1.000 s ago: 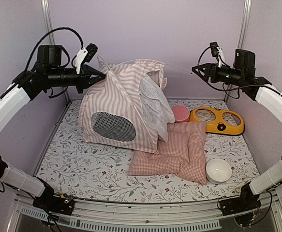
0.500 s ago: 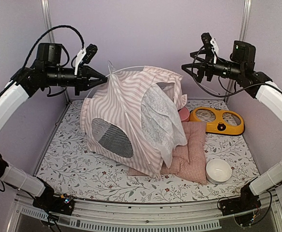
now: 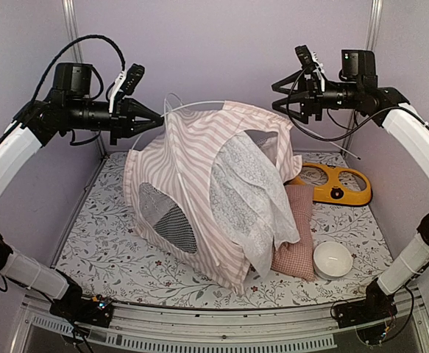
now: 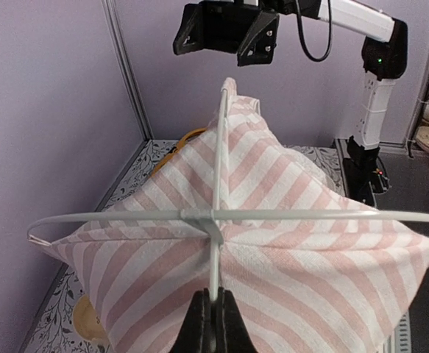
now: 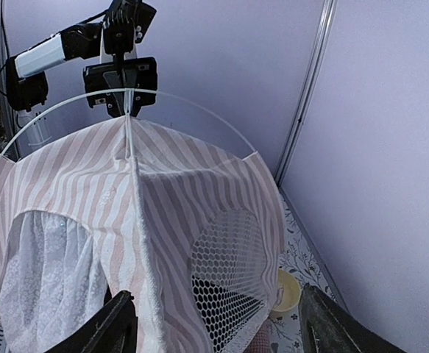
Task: Set up the pet tent
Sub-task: Pass from the left arm to the right
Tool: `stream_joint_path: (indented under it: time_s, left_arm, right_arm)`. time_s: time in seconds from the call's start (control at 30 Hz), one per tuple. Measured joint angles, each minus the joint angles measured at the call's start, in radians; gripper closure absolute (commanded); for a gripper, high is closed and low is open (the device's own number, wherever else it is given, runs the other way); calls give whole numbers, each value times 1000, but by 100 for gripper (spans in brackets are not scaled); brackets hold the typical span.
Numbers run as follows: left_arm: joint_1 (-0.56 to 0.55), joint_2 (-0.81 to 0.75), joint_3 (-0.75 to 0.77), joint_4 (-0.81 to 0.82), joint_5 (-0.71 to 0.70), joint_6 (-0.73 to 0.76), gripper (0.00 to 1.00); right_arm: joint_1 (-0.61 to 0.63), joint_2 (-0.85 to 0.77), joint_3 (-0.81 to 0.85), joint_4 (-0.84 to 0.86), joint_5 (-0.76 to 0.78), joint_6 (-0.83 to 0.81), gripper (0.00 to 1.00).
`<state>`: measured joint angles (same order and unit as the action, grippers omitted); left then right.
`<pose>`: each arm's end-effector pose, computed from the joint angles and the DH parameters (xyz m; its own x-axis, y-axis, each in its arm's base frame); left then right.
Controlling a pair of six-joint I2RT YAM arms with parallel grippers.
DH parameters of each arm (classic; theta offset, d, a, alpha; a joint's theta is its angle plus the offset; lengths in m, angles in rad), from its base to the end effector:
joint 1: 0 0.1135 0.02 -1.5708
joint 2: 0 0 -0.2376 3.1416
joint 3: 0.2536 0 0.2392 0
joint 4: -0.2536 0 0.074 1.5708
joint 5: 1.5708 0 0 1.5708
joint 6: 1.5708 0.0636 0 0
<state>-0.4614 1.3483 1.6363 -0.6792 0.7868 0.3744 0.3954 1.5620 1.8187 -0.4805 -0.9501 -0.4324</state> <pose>0.2329 -0.1661 0.4232 0.0116 0.2826 -0.9592 0.9630 0.2551 0.0868 0.2891 0.1767 0.4433 0.2146 -0.1745 -0.9610 -0.9538 0.1741 -0.2447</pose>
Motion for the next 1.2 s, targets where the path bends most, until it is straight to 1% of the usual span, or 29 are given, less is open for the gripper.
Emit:
stream_joint_path:
  time_s: [0.1,0.33,0.73,0.9,0.93,0.97,1.0,1.1,1.13,1.2]
  left_arm:
    - [-1,0,0,-1,13,0,100]
    - [-5,0,0,-1,18,0,100]
    - [-8,0,0,-7,18,8,100]
    - [-10,1,0,-7,16,11,100]
    - [-10,2,0,-7,14,10,100]
    - [-10,4,0,-6,13,10,100]
    - [-10,7,0,-5,8,5,100]
    - [-5,23,2,26,-45,-16,100]
    - [-3,28,2,40,-64,-24,94]
    - [-3,39,2,72,-112,-45,73]
  right_arm:
    - [11,8,0,-79,-24,-17,27]
    - [23,8,0,-183,-24,-51,37]
    - [24,18,0,-232,33,-62,60]
    - [25,31,0,-243,43,-62,79]
    - [26,35,0,-247,45,-64,89]
    - [27,38,0,-251,47,-64,97]
    - [28,40,0,-256,46,-68,100]
    - [34,44,0,-273,34,-79,100]
    - [35,44,0,-274,31,-83,100]
    - [34,44,-2,-270,35,-74,100]
